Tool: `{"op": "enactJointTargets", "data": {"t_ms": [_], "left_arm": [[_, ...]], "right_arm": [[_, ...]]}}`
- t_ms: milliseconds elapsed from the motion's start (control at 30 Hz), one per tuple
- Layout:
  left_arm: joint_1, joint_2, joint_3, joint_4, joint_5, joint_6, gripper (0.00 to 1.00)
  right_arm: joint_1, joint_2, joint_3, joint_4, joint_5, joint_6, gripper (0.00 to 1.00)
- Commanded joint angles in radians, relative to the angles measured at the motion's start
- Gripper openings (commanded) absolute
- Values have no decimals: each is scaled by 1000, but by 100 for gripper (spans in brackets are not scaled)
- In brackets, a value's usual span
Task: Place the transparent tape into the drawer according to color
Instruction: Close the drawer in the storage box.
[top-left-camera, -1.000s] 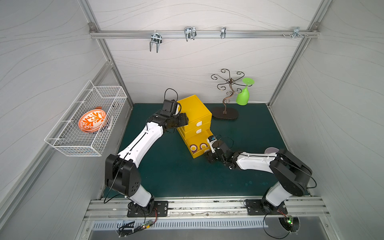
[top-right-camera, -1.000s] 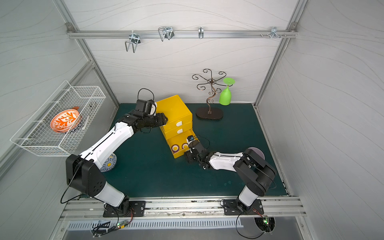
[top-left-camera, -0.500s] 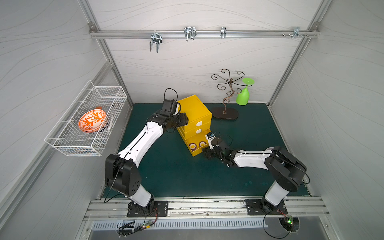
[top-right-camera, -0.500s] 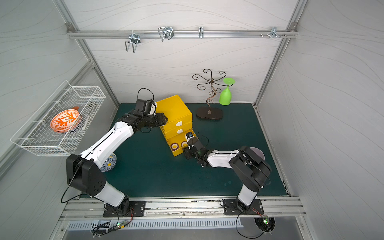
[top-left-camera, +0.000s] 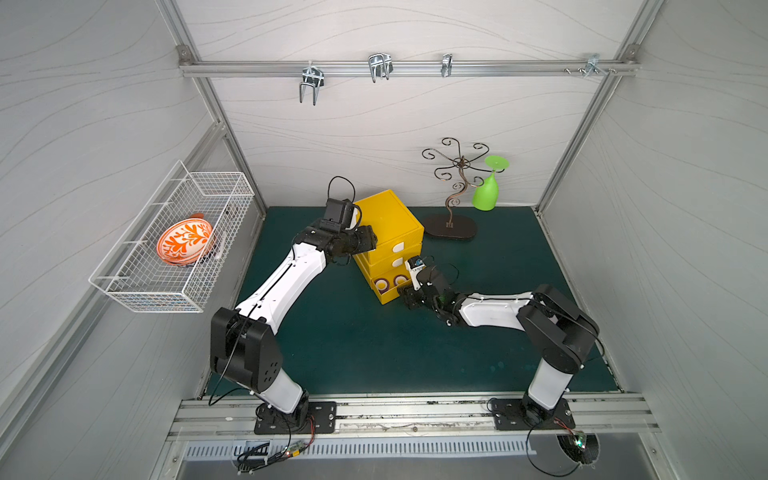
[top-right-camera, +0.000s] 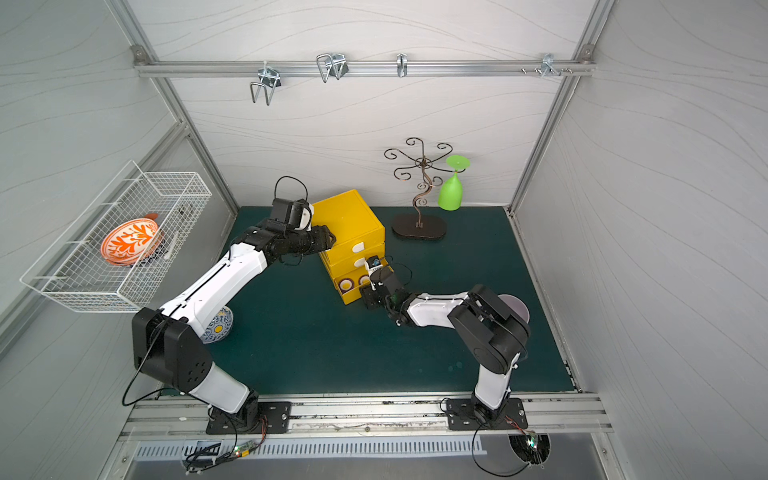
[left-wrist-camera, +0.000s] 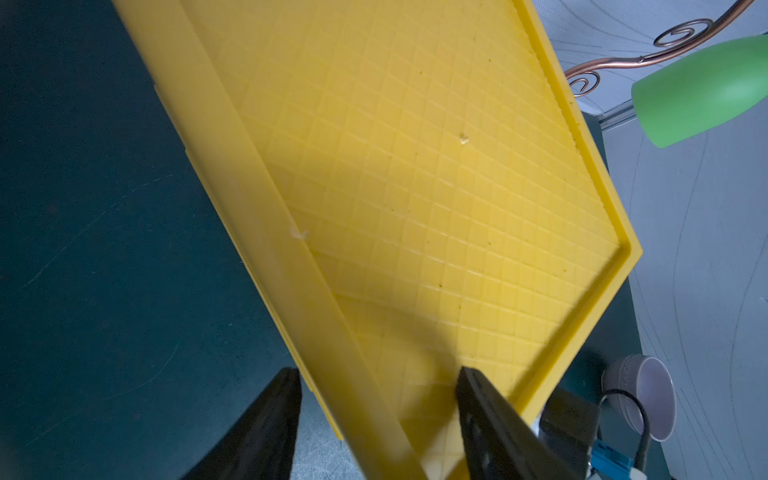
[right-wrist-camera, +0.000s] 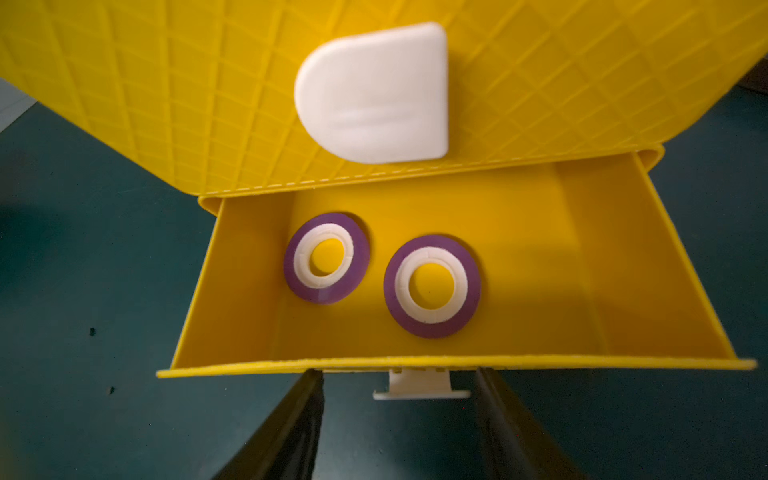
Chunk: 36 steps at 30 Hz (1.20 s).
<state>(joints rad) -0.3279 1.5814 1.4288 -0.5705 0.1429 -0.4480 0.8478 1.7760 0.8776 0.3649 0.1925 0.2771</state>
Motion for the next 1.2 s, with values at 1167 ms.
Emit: {"op": "enactJointTargets", "data": {"t_ms": [1167], "left_arm": [[9,41,15,-60,37,28,63]], "right_arm": [[-19,221,188,149,-33,-13,42]]}}
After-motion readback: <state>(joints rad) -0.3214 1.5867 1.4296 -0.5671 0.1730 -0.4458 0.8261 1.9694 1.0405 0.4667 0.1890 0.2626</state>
